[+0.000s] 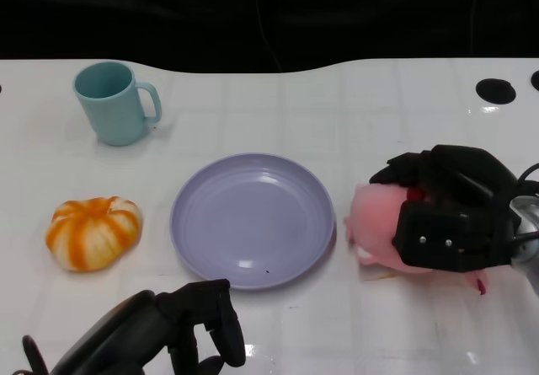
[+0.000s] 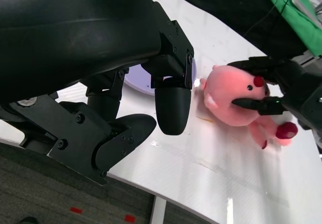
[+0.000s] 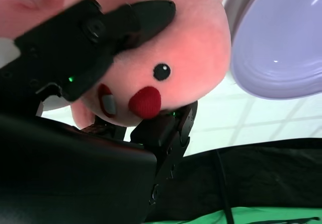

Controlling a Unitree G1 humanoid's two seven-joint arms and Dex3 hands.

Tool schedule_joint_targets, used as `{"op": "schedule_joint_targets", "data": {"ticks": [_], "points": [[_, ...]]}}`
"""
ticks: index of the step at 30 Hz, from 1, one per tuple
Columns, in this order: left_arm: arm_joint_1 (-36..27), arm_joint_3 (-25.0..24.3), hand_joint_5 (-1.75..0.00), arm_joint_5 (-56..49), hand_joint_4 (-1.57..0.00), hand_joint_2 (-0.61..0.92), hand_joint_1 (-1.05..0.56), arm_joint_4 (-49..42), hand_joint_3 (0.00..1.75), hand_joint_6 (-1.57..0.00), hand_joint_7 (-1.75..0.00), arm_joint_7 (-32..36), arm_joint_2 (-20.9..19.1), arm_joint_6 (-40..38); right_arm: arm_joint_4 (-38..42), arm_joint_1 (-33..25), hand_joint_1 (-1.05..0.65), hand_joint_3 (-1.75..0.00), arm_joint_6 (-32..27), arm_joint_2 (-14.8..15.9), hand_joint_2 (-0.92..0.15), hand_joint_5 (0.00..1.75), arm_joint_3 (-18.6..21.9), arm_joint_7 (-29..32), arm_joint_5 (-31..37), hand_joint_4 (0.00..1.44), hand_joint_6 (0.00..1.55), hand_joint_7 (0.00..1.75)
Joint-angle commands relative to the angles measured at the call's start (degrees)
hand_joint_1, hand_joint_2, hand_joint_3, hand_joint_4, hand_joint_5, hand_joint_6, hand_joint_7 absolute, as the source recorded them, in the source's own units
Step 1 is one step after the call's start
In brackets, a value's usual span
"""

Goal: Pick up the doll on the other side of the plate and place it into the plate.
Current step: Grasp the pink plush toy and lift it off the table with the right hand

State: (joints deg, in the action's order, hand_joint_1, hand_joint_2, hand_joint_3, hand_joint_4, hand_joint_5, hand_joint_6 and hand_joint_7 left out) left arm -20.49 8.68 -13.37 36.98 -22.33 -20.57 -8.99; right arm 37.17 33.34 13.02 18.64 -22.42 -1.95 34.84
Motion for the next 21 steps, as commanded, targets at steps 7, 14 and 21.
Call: {"op": "schedule_joint_targets", "data": {"ticks": [7,14,21], "points": [[-2.11,-1.0,-1.75,1.07,-0.61,0.55,-0.14,2.48,1.15,-0.54,-1.52,0.01,-0.45,-1.55,-2.78,-3.09,-0.21,-0.91,0.56,1.49,-0.5,1.75,-1.29,5.2,3.81,0.8,0.67,1.69],[-2.77,-2.12,-1.75,1.9,-0.6,0.56,-0.14,1.81,1.13,-0.54,-1.5,-0.09,-1.08,-0.12,-3.16,-4.34,-0.17,-1.14,0.46,0.13,-0.4,1.75,0.12,13.28,4.44,0.91,0.71,1.7],[-2.74,-2.48,-1.75,2.05,-0.6,0.57,-0.15,-0.35,1.12,-0.53,-1.49,0.26,-1.44,2.46,-2.34,-3.76,-0.15,-1.29,2.68,-0.8,-0.37,1.75,2.28,16.46,1.86,0.93,0.72,1.75]]}}
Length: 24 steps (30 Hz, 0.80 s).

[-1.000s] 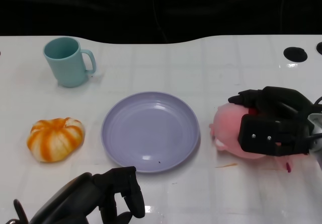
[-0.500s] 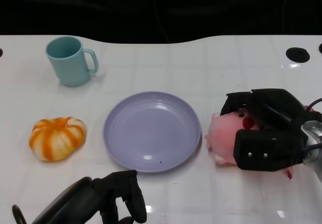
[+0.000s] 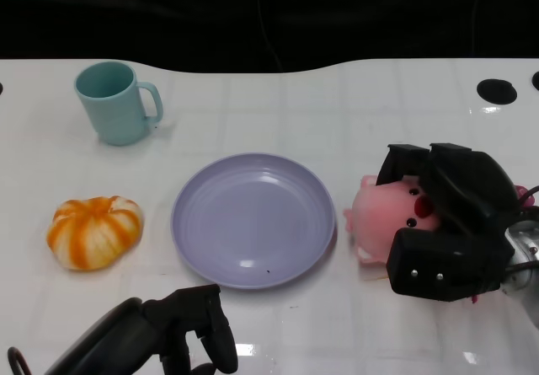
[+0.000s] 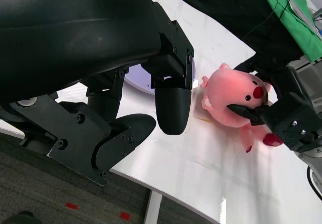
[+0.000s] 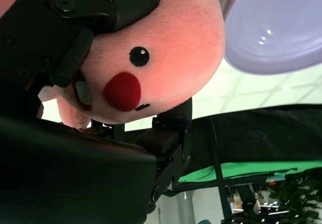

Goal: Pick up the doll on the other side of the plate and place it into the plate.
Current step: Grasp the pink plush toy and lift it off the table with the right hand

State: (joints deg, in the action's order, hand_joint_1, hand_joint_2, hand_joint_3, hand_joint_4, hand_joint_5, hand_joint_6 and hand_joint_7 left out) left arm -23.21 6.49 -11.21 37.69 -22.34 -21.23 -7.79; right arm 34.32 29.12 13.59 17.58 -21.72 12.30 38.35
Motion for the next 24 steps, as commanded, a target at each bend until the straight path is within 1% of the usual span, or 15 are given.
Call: {"op": "schedule_joint_targets", "data": {"ticks": [1,5,7,10,12,15,18,20,24], "points": [[-0.03,-0.23,-1.75,-0.28,-0.6,0.57,-0.15,-1.27,1.12,-0.53,-1.49,0.34,-0.81,1.49,0.82,0.44,-0.14,-1.31,3.24,0.17,-0.35,1.75,1.84,2.83,-2.01,0.94,0.73,1.75],[-0.08,0.23,-1.75,-1.0,-0.59,0.58,-0.16,-1.5,1.12,-0.54,-1.49,0.57,-0.67,1.16,2.27,1.12,-0.12,-1.4,7.99,-0.16,-0.29,1.75,2.33,5.56,-3.14,0.98,0.76,1.75],[-0.1,0.36,-1.75,-1.03,-0.59,0.57,-0.15,-1.69,1.12,-0.54,-1.49,0.65,-0.57,1.54,2.39,1.68,-0.12,-1.44,9.04,-0.36,-0.27,1.75,2.42,5.87,-3.35,1.0,0.76,1.75],[-0.07,0.71,-1.75,-0.88,-0.58,0.57,-0.15,-1.58,1.12,-0.54,-1.5,0.58,-0.37,1.61,0.26,2.57,-0.13,-1.48,8.7,-1.07,-0.27,1.75,2.88,3.86,-4.4,0.99,0.76,1.75],[-0.06,0.93,-1.75,-1.05,-0.58,0.57,-0.15,-1.4,1.12,-0.53,-1.5,0.63,-0.33,1.4,-0.25,3.14,-0.12,-1.5,8.97,-1.51,-0.26,1.75,2.99,3.59,-4.69,0.99,0.76,1.75],[-0.09,1.34,-1.75,-1.42,-0.58,0.57,-0.14,-1.23,1.12,-0.53,-1.5,0.87,-0.18,1.58,-1.62,4.63,-0.13,-1.57,8.43,-3.05,-0.22,1.75,2.95,3.03,-4.74,1.01,0.78,1.75],[-0.18,2.0,-1.75,-2.11,-0.58,0.57,-0.15,-0.63,1.12,-0.53,-1.49,1.02,0.11,1.06,-2.82,6.14,-0.15,-1.59,7.66,-4.28,-0.21,1.75,2.73,2.14,-4.45,1.02,0.78,1.75],[-0.15,2.41,-1.75,-2.5,-0.58,0.57,-0.15,-0.37,1.12,-0.53,-1.49,1.2,0.31,0.96,-2.98,7.26,-0.15,-1.6,7.73,-5.02,-0.2,1.75,2.45,1.83,-4.11,1.02,0.77,1.75],[0.01,3.28,-1.75,-3.38,-0.59,0.56,-0.15,0.09,1.13,-0.54,-1.49,1.3,0.88,-0.08,-0.71,9.87,-0.15,-1.61,9.11,-7.21,-0.2,1.75,1.96,2.48,-4.05,1.01,0.78,1.75]]}}
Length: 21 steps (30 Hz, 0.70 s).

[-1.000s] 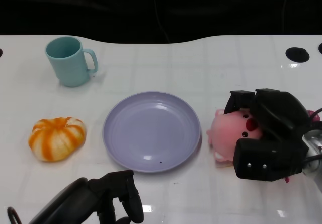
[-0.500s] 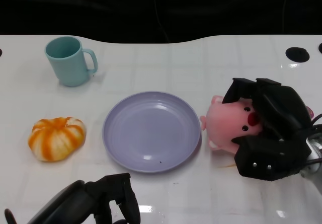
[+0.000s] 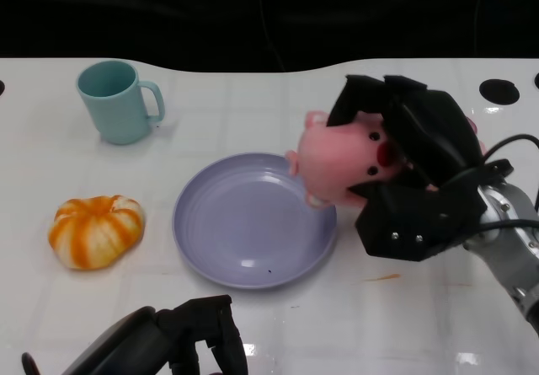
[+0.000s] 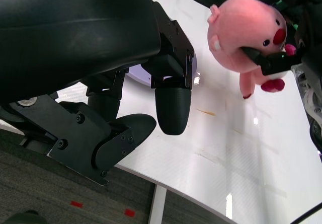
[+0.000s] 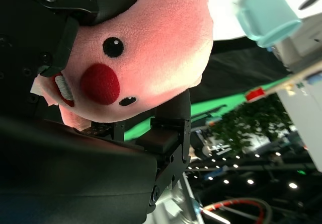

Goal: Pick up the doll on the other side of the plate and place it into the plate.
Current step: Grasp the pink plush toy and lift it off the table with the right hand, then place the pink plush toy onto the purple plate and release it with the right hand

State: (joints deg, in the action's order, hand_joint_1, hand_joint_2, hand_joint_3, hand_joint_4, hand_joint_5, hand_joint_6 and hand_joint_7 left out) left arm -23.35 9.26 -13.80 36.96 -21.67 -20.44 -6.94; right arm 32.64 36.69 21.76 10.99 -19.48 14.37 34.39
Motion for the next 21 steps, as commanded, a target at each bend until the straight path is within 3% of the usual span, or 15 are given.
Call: {"op": "schedule_joint_targets", "data": {"ticks": [1,21], "points": [[0.22,0.69,-1.75,-0.94,-0.59,0.56,-0.15,0.97,1.13,-0.54,-1.5,0.65,0.2,-1.22,1.42,3.05,-0.16,-1.61,0.84,-1.16,-0.2,1.75,-0.61,0.49,0.27,1.01,0.77,1.75],[0.28,4.28,-1.75,-5.35,-0.6,0.55,-0.13,2.33,1.11,-0.54,-1.52,1.79,1.46,-3.58,13.69,10.91,-0.23,-1.29,-0.12,-10.67,-0.3,1.75,-8.27,-2.31,3.09,0.96,0.71,1.75]]}}
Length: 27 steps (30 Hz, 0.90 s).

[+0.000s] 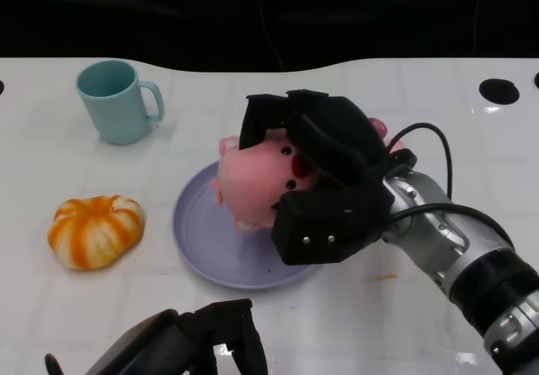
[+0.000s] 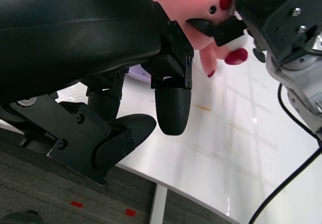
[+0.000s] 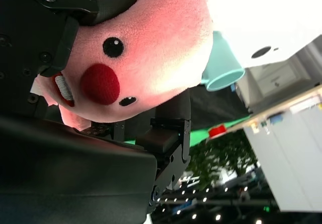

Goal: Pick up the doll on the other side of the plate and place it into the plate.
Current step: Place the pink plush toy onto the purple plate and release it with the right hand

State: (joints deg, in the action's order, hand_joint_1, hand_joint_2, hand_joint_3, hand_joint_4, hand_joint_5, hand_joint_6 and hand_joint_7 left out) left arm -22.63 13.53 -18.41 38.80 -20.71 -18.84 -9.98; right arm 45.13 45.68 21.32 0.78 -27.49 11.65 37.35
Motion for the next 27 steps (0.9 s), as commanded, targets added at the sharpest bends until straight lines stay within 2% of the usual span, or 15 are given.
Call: {"op": "schedule_joint_targets", "data": {"ticks": [1,4,6,7,9,11,12,13,14,15,16,17,20,23,27], "points": [[-0.46,0.06,-1.75,-0.89,-0.6,0.55,-0.13,0.34,1.11,-0.54,-1.52,0.9,-0.15,-0.36,1.7,2.0,-0.23,-1.24,0.44,-0.73,-0.31,1.75,-0.42,0.71,0.14,0.97,0.72,1.75],[-0.43,0.16,-1.75,-1.22,-0.61,0.54,-0.12,-0.07,1.11,-0.55,-1.52,1.09,-0.14,0.07,2.59,2.11,-0.23,-1.17,0.2,-1.53,-0.34,1.75,-0.59,0.81,-0.02,0.98,0.72,1.71],[-0.36,0.22,-1.75,-1.24,-0.61,0.54,-0.12,-0.43,1.11,-0.55,-1.52,1.18,-0.11,0.37,2.97,2.04,-0.2,-1.28,0.47,-1.95,-0.29,1.75,-0.59,1.25,-0.06,0.98,0.84,1.39],[-0.38,0.24,-1.75,-1.27,-0.61,0.54,-0.12,-0.51,1.11,-0.55,-1.51,1.19,-0.09,0.42,3.1,1.99,-0.2,-1.26,0.69,-2.12,-0.28,1.75,-0.57,1.48,-0.1,0.95,0.87,1.2],[-0.47,0.28,-1.74,-1.28,-0.61,0.55,-0.12,-0.34,1.1,-0.55,-1.51,1.14,-0.14,0.37,3.07,1.77,-0.23,-1.08,1.18,-2.35,-0.36,1.75,-0.39,1.65,-0.43,0.88,0.9,0.88],[-0.61,0.29,-1.75,-1.15,-0.61,0.55,-0.12,-0.03,1.1,-0.55,-1.5,1.07,-0.16,0.18,2.59,1.59,-0.3,-0.68,0.7,-2.56,-0.58,1.42,-0.2,0.71,-0.93,0.77,0.88,0.53],[-0.72,0.33,-1.75,-1.17,-0.61,0.55,-0.11,0.14,1.11,-0.55,-1.5,1.09,-0.14,0.1,1.88,1.46,-0.32,-0.57,0.42,-2.5,-0.64,1.34,-0.23,-0.37,-1.17,0.74,0.88,0.43],[-0.81,0.37,-1.75,-1.22,-0.61,0.54,-0.11,0.17,1.11,-0.56,-1.5,1.17,-0.11,0.17,1.0,1.46,-0.36,-0.45,-0.11,-2.24,-0.71,1.16,-0.59,-1.86,-1.01,0.64,0.8,0.32],[-0.86,0.39,-1.75,-1.25,-0.61,0.54,-0.11,0.18,1.11,-0.56,-1.51,1.23,-0.09,0.22,0.1,1.52,-0.46,-0.29,-0.8,-1.92,-0.84,0.84,-1.04,-3.48,-0.65,0.48,0.66,0.17],[-0.88,0.41,-1.75,-1.26,-0.62,0.54,-0.1,0.18,1.11,-0.56,-1.5,1.26,-0.08,0.23,-0.65,1.55,-0.51,-0.24,-1.41,-1.67,-0.88,0.68,-1.38,-4.91,-0.37,0.42,0.59,0.1],[-0.85,0.43,-1.75,-1.27,-0.62,0.54,-0.1,0.2,1.11,-0.56,-1.5,1.24,-0.07,0.12,-1.4,1.63,-0.55,-0.22,-2.01,-1.48,-0.9,0.58,-1.62,-7.05,-0.51,0.36,0.54,0.05],[-0.73,0.47,-1.75,-1.37,-0.62,0.54,-0.1,0.18,1.11,-0.56,-1.5,1.18,-0.11,-0.03,-2.04,1.78,-0.65,-0.21,-2.7,-1.36,-0.91,0.47,-1.87,-9.21,-0.63,0.23,0.39,0.02],[-0.32,0.59,-1.75,-1.81,-0.62,0.54,-0.11,-0.02,1.11,-0.56,-1.51,1.2,-0.23,0.05,-4.42,1.93,-0.81,-0.23,-5.37,-1.06,-0.92,0.35,-2.66,-14.04,-0.21,0.04,0.18,0.0],[0.17,0.42,-1.75,-1.4,-0.62,0.54,-0.11,-0.24,1.12,-0.56,-1.51,1.05,0.06,0.04,-6.54,2.05,-0.88,-0.26,-7.09,-0.6,-0.92,0.31,-3.35,-17.43,0.18,0.0,0.1,0.0],[0.75,0.31,-1.75,-1.4,-0.62,0.54,-0.12,-0.3,1.13,-0.55,-1.5,0.75,0.15,-0.68,-9.7,1.49,-0.93,-0.28,-9.1,0.36,-0.92,0.29,-3.74,-19.77,1.03,0.0,0.07,0.0]]}}
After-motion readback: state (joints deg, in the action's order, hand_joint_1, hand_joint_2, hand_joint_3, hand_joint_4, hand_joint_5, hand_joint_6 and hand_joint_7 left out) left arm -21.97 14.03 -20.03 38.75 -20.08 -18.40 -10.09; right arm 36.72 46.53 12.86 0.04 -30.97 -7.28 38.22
